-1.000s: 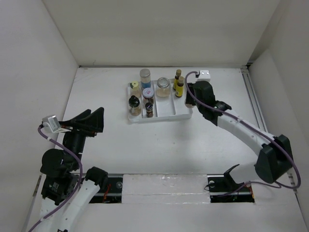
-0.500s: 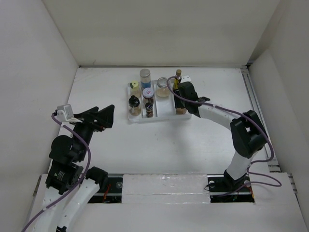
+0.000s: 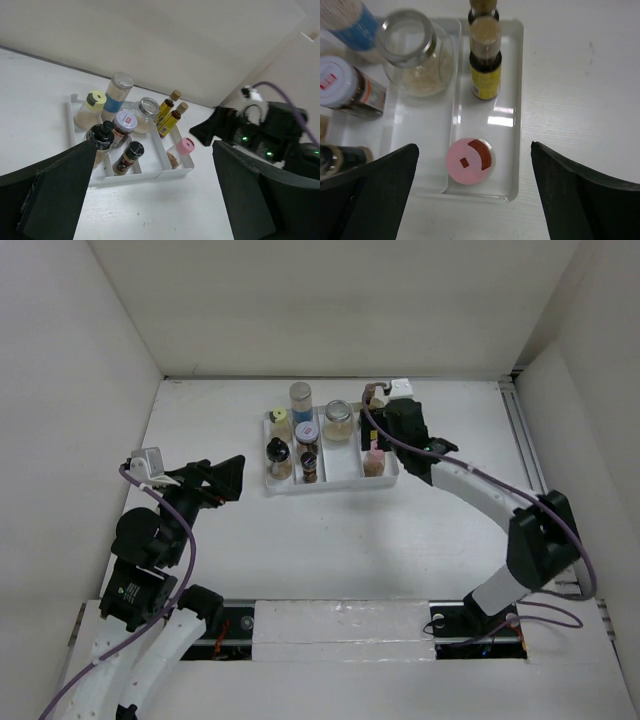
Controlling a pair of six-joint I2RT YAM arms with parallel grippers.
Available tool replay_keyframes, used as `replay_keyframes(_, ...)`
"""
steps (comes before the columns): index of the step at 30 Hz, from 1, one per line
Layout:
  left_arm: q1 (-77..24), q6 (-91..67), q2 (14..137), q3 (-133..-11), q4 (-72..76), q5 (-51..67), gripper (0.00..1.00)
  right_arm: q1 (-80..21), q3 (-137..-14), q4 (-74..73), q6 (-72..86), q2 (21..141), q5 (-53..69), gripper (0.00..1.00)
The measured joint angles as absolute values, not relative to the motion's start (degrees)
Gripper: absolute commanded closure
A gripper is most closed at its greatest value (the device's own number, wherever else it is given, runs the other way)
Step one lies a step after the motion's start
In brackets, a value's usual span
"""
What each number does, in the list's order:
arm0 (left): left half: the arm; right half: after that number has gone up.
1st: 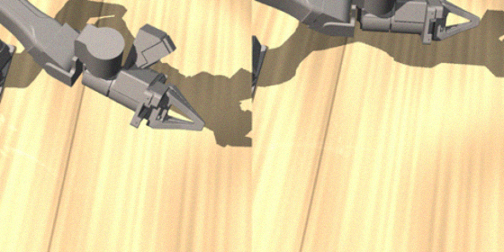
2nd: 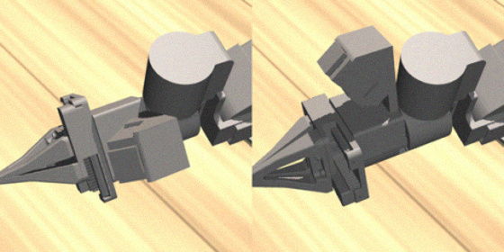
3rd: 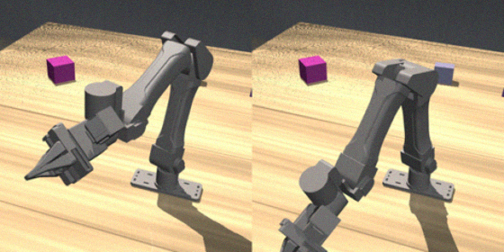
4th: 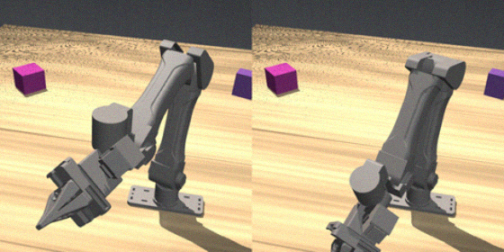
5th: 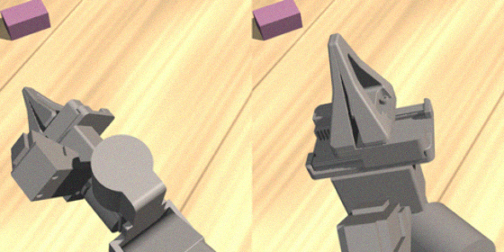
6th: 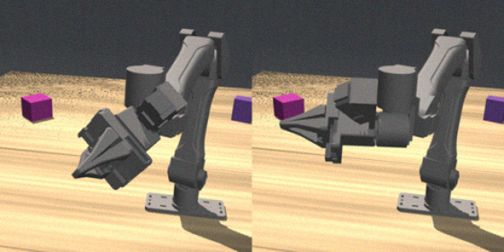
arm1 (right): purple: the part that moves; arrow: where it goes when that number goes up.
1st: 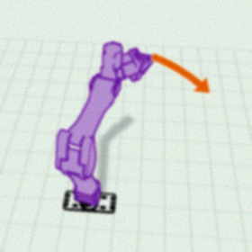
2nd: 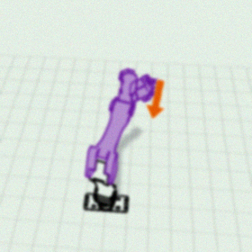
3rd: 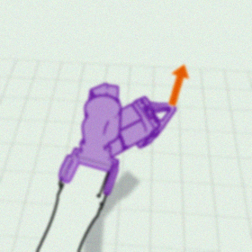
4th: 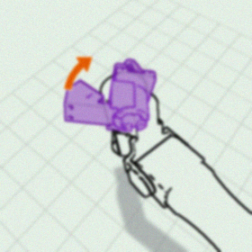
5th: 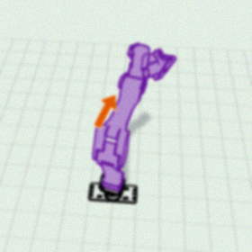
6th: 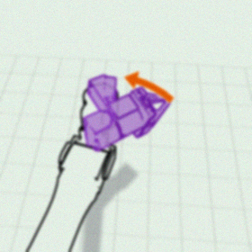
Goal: Organize the condiment bottles
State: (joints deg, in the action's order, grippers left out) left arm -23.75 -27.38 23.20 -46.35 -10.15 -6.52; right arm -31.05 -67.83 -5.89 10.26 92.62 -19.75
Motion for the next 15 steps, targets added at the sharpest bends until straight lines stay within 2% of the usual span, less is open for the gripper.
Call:
replay_keyframes(5, -23.75, -27.31, 23.2, -46.35, -10.2, -6.52, 0.01, -31.05, -63.79, -4.99, 10.26, 75.94, -20.53, 0.0)
replay_keyframes(12, -23.75, -26.98, 23.14, -46.37, -10.52, -6.5, 0.01, -30.46, -50.81, -4.69, 10.61, 46.04, -24.53, 0.0)
replay_keyframes(15, -23.75, -26.85, 23.14, -46.37, -10.52, -6.46, 0.01, -29.21, -47.11, -5.67, 10.76, 36.91, -25.36, 0.0)
